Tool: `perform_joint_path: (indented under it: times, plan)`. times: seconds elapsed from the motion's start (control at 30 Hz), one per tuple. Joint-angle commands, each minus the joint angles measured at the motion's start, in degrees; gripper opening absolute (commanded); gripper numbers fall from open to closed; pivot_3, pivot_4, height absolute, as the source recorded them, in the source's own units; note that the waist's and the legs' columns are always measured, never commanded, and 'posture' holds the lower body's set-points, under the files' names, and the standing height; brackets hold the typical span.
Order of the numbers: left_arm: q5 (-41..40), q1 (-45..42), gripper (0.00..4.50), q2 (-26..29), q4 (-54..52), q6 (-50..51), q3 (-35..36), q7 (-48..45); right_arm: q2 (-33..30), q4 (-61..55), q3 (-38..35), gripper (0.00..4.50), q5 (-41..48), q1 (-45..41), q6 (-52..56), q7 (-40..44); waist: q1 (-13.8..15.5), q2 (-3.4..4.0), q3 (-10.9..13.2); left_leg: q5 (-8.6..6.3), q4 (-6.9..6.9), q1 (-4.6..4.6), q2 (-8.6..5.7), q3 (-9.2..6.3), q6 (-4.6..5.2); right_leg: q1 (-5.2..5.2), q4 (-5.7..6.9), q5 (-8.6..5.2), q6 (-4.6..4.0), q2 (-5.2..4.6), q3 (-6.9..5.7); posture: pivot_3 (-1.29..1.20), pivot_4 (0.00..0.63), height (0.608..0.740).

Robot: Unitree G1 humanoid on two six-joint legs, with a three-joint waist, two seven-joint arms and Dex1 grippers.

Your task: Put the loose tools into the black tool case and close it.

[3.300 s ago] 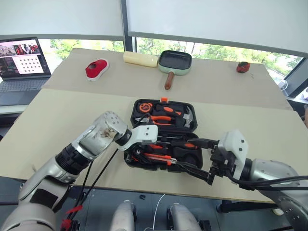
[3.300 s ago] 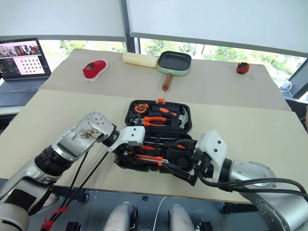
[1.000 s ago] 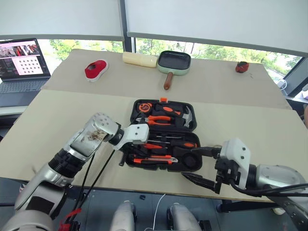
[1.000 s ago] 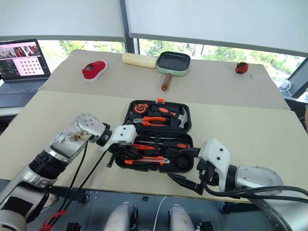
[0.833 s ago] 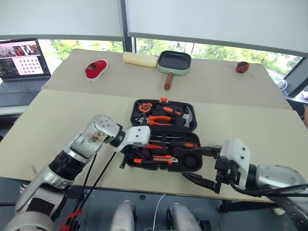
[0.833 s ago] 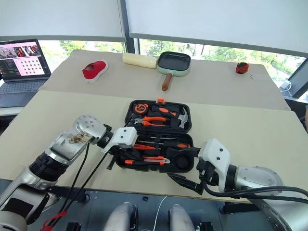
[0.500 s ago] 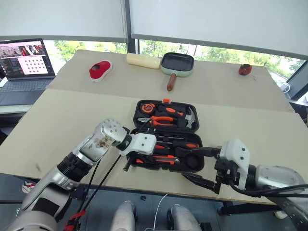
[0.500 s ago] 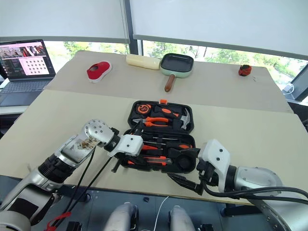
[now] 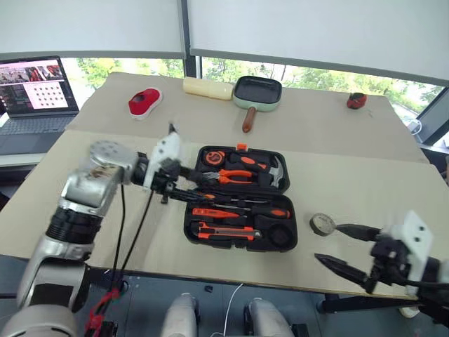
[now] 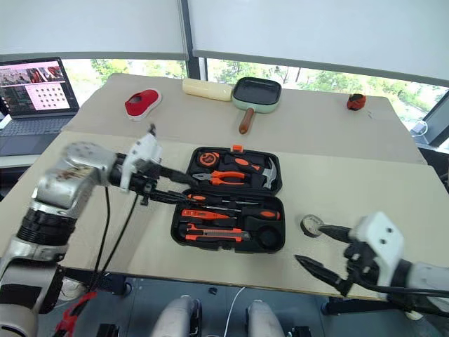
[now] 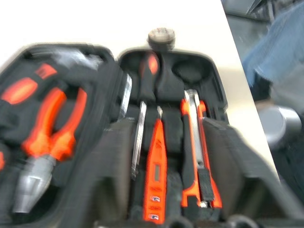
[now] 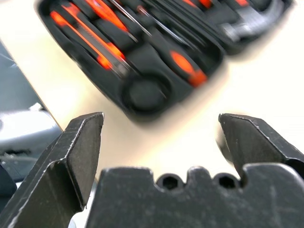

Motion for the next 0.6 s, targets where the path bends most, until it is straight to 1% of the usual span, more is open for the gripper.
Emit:
perform_joint_path:
  times: [0.03, 0.1, 0.2, 0.33, 0.47, 0.6]
  plan:
    - [-2.99, -0.35, 4.39, 2.86, -1.01, 2.19, 3.77, -0.24, 1.08, 3.59, -10.11, 4.50, -1.16, 3.84, -2.15, 4.41, -0.07, -0.01, 0.00, 0.00, -0.01, 0.00, 0.01, 0.00, 0.00, -0.01, -0.02, 0.00, 0.00, 0.00, 0.00, 0.00, 0.150, 0.740]
    - [-4.32, 0.01, 4.46, 3.35, -2.43, 4.22, 3.49, -0.48, 0.52, 4.65, -9.65, 4.50, -1.60, 3.47, -2.81, 4.77, -0.33, 0.00, 0.00, -0.01, -0.02, 0.01, 0.02, 0.00, -0.01, 0.00, -0.03, -0.01, -0.01, 0.00, 0.00, 0.00, 0.150, 0.740]
    - [-6.68, 0.90, 4.46, 3.49, -5.62, 6.07, 2.83, -1.63, -1.39, 6.94, -4.40, 4.50, -3.08, -1.17, -3.08, 2.45, -1.09, 0.01, 0.01, -0.01, -0.04, 0.09, 0.05, 0.03, -0.01, 0.02, -0.02, -0.02, -0.02, 0.00, 0.02, 0.00, 0.150, 0.740]
    - [-7.11, 1.78, 4.46, 3.28, -9.06, 5.95, 1.43, -1.39, -3.85, 9.35, 8.50, 4.50, -5.97, -10.49, -2.82, -0.92, -1.44, 0.02, 0.06, -0.01, -0.07, 0.12, 0.06, 0.03, -0.01, 0.02, 0.00, -0.03, -0.06, 0.02, 0.03, 0.00, 0.150, 0.740]
    - [-6.51, 2.79, 4.46, 3.95, -11.82, 5.84, 0.03, -1.43, -4.12, 12.49, 20.39, 4.50, -8.76, -19.56, -1.16, -4.41, -1.50, 0.12, 0.11, 0.00, -0.13, 0.10, 0.02, 0.05, -0.01, -0.03, 0.00, -0.02, -0.09, 0.02, 0.07, 0.00, 0.150, 0.740]
    - [-6.69, 4.28, 4.46, 4.73, -14.36, 5.92, -0.09, -0.72, -3.31, 15.54, 29.19, 4.50, -11.78, -25.27, -0.97, -6.57, -1.20, 0.13, 0.12, 0.00, -0.16, 0.06, 0.00, 0.06, -0.01, -0.06, -0.01, -0.03, -0.07, 0.01, 0.07, 0.00, 0.150, 0.740]
